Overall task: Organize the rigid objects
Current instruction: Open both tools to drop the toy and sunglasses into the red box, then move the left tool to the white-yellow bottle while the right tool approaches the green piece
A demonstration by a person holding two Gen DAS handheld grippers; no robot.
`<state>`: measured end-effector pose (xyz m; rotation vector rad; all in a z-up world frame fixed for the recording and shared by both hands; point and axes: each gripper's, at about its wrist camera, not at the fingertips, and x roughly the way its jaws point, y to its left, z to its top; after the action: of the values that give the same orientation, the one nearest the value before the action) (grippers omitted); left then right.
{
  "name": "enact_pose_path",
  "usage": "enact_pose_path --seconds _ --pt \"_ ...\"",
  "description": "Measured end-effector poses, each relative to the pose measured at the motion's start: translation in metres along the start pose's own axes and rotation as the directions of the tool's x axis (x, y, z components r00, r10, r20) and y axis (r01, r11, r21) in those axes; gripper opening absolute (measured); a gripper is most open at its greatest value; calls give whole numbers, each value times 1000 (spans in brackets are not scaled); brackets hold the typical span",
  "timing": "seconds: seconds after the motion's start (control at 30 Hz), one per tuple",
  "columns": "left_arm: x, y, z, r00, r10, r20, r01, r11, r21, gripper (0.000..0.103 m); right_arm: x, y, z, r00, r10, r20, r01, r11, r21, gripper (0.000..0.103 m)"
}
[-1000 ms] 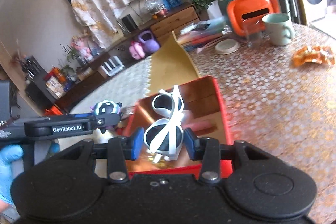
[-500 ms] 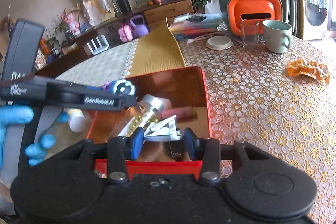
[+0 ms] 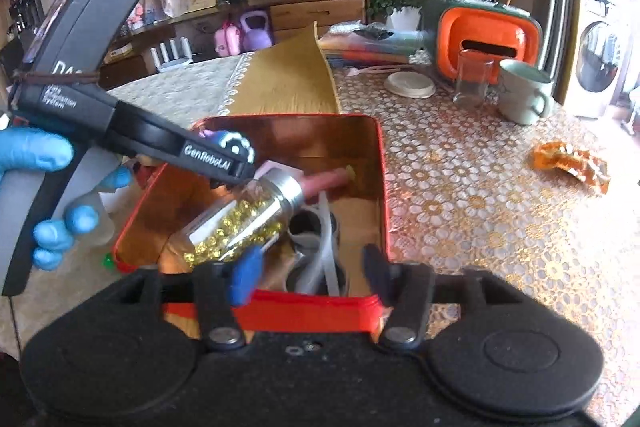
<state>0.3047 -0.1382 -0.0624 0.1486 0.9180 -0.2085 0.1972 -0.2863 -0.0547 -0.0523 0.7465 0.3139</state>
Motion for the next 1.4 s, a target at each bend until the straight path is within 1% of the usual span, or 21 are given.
enact_pose_path --seconds 0.07,0.2,0.47,0.73,0.87,1.1,1.2,1.3,1.37,1.4 --pt "-4 1 0 1000 -15 8 15 1000 -8 56 -2 2 0 1000 -10 3 10 1000 -4 62" --pt "-21 5 -1 998 -35 46 36 999 -14 69 -6 3 1 1000 -12 12 12 1000 6 63" --pt "-60 21 -9 993 -62 96 65 998 -25 69 -22 12 4 999 -4 35 3 1000 21 64" --pt "-99 46 -30 988 -80 131 85 996 -32 69 -42 30 5 998 8 67 -10 1000 24 73" --pt "-115 63 -39 988 -55 144 61 997 -40 69 -50 42 5 996 23 81 -24 1000 20 76" --pt "-137 96 -55 988 -6 157 21 996 -90 69 -59 73 4 994 62 96 -60 998 -19 82" --pt "-143 111 -63 987 18 160 0 994 -111 79 -60 89 3 991 88 99 -84 995 -47 86" --pt "-148 124 -70 986 32 166 -9 991 -133 80 -59 105 2 990 109 95 -102 992 -77 91" --pt "-150 132 -75 985 45 168 -20 989 -148 83 -59 115 0 987 131 98 -122 989 -87 95" --pt "-150 136 -78 984 58 171 -32 987 -156 84 -59 119 -2 983 153 101 -144 986 -89 99"
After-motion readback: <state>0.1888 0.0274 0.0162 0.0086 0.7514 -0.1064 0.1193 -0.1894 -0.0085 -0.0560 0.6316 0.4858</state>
